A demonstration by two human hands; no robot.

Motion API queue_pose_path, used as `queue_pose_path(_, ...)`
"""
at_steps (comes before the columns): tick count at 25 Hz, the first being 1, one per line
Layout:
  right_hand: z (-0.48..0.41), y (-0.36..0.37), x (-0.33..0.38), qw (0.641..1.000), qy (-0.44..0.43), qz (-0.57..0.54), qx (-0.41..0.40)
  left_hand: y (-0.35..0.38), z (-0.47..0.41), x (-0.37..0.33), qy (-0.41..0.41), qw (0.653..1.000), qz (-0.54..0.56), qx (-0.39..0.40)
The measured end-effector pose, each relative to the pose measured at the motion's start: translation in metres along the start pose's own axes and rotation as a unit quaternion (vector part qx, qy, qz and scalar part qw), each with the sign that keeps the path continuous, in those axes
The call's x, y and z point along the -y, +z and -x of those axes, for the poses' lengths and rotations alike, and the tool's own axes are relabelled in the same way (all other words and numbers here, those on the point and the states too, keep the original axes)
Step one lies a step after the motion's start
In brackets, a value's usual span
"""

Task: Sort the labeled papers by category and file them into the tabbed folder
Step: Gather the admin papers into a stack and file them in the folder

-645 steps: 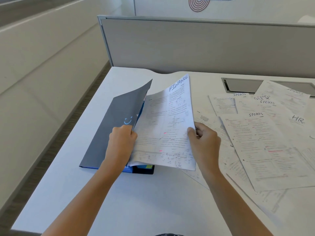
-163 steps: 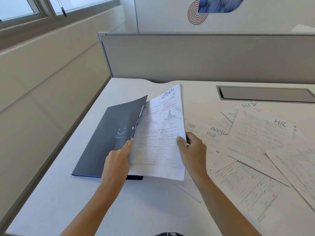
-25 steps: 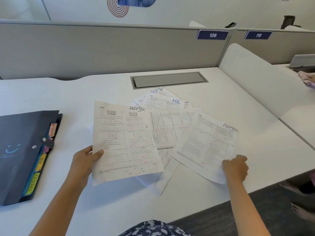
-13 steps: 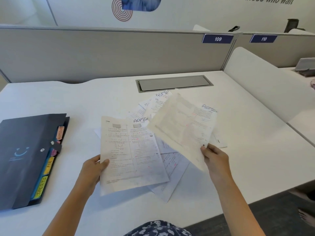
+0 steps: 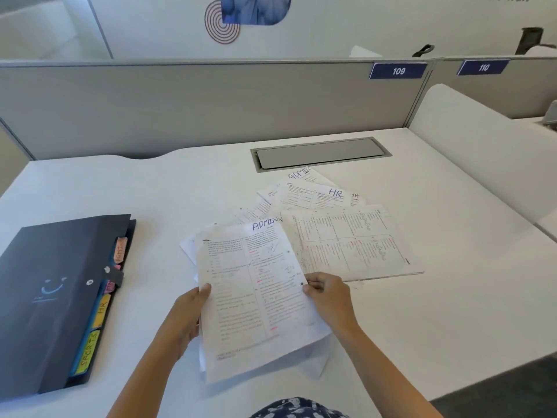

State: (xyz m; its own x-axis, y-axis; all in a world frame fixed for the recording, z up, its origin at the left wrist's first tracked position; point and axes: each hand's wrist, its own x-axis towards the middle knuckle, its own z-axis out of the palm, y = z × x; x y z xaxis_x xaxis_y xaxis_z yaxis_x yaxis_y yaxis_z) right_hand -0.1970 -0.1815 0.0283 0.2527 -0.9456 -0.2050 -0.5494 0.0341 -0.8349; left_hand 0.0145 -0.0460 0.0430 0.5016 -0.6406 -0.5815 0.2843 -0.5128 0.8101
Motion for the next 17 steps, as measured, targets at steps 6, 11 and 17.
queue_pose_path(6,-0.013,0.001,-0.006,0.965,-0.131,0.198,-0.107,-0.005,-0.005,-0.002,0.014,0.999,-0.01,-0.035)
queue_pose_path(11,-0.034,-0.021,-0.032,0.963,-0.072,0.256,-0.038,-0.016,-0.009,-0.013,0.019,0.999,0.011,-0.048)
queue_pose_path(17,-0.039,-0.077,-0.062,0.97,-0.042,0.212,-0.11,-0.022,-0.012,-0.014,0.02,0.998,0.031,-0.054)
